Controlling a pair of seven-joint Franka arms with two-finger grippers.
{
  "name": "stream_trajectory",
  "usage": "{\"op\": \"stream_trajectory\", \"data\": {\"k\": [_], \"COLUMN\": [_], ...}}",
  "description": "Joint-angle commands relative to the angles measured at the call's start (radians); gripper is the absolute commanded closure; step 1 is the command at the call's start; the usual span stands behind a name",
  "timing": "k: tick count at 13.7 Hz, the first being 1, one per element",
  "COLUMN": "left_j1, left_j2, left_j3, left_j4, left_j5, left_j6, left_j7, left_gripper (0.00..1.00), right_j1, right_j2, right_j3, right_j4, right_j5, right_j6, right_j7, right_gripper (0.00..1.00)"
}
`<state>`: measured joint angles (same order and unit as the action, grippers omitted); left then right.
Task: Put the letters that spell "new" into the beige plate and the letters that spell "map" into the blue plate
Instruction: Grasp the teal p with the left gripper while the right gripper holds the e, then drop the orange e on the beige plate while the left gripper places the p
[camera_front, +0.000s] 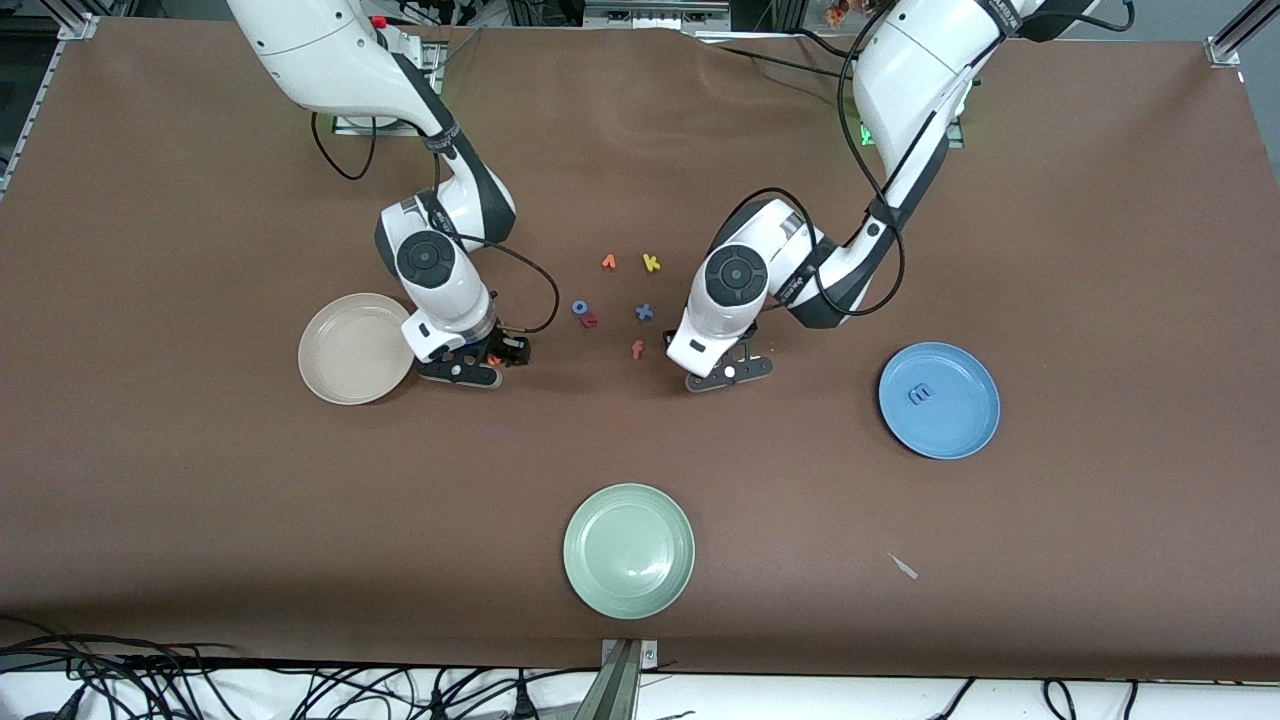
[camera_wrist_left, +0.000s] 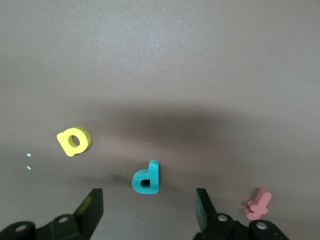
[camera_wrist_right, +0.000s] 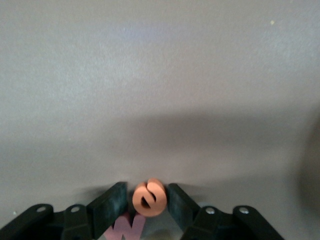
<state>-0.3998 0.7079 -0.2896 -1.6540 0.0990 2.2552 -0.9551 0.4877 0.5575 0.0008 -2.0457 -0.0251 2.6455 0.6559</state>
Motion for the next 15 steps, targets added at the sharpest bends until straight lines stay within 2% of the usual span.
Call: {"op": "stream_trajectory", "data": {"k": [1,4,7,8,10,12,13,15], "left_j1": [-0.007,-0.007,-0.017,-0.017,-0.017,-0.017,-0.019,-0.025], "left_j2": [0.012,0.012,0.018,0.018,0.033,0.045,0.054,0.056], "left_j3": [0.006,0.006,0.007,0.009,0.006,0.006,0.006,0.004], "left_j4": [0.008,0.01,0.01,0.005,0.002,0.002,0.002,0.003], "left_j5": [-0.007,-0.007,-0.004,-0.004,0.091,0.11,0.116,0.116], "left_j6": [0.007,0.007,0.007,0.007,0.007,0.009,0.009,0.009], "left_j7": [0.004,0.006,0.006,0.009,0.007,-0.001,-0.002,-0.008], "left_gripper": [0.17,0.17,0.18,0.18,0.21,0.21,0.24,0.36], "right_j1": [0.005,0.003,0.003,0.0,-0.003,-0.003,-0.003,-0.003], "right_j2": [0.01,0.007,-0.01,-0.019,-0.034,-0.051,-0.063,-0.077], "right_j3": [0.013,0.011,0.005,0.002,-0.03,-0.07,-0.094,-0.142], "right_j4": [-0.021,-0.013,0.018,0.042,0.108,0.153,0.154,0.138], "right_j5": [-0.012,-0.012,-0.012,-0.012,-0.012,-0.01,-0.01,-0.01], "right_j6": [-0.007,-0.007,-0.068,-0.117,-0.243,-0.343,-0.354,-0.357], "right_j7": [0.024,-0.001,-0.016,-0.036,-0.111,-0.215,-0.273,-0.385], "right_gripper": [0.7,0.72,0.72,0.72,0.72,0.72,0.72,0.72]}}
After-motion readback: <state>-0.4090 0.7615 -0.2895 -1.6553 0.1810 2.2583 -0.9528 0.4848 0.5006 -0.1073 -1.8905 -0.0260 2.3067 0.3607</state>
